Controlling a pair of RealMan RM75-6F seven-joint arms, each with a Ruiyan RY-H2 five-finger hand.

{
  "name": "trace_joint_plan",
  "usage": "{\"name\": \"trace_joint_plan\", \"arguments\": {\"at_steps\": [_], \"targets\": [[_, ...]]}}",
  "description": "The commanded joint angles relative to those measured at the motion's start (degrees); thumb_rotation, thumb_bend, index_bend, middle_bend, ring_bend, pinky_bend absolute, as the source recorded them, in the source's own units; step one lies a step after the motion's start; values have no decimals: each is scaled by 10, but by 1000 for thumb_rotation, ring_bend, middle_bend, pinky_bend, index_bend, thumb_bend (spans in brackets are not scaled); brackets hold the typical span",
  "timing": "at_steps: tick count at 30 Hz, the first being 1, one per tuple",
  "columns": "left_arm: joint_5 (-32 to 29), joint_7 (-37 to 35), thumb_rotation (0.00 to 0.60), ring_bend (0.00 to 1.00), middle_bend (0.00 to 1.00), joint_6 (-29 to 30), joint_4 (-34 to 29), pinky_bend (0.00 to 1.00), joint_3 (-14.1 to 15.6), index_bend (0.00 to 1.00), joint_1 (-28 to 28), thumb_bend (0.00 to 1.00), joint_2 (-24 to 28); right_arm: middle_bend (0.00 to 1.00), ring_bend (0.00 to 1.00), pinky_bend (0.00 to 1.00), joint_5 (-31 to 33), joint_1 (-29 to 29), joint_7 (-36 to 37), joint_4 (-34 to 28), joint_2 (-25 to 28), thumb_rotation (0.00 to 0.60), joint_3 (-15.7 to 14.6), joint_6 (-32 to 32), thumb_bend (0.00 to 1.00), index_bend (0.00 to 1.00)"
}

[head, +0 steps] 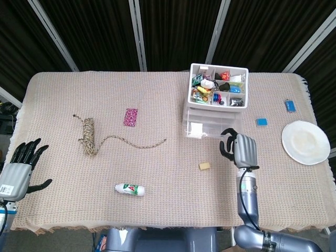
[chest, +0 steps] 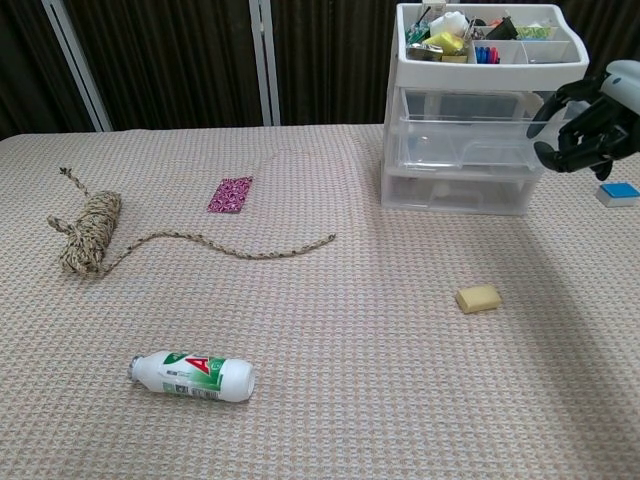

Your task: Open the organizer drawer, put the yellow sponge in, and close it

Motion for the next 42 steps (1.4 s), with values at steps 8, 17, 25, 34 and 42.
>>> {"name": "trace_joint_plan", "arguments": {"at_steps": [8,17,25,34,42], "targets": [[0,6,600,0,0,3,1,0,-1,122,1,174,-2,761,758,668,-7,-14,-2,-27,11,600,-4,5,349,364],[1,9,600,0,0,7,3,0,-1,122,2,173,-5,759,758,668,-15,-31,-12,-68,27,600,-19,13,256,207],[3,9,600,0,0,9,2,0,-1,122,3,176,-5,765,763,668,-63,-68,-12,-112,52,600,-64,42,217,202],[3,9,600,0,0,13,1,0,-3,122,4,173,-6,811,806,668,-154,-98,-36,-104,56,600,-148,54,169,241],[2,3,600,0,0,17,3,0,-5,122,5,178,-9,858,856,683,-160,-104,-61,-66,31,600,-181,25,153,294]]}}
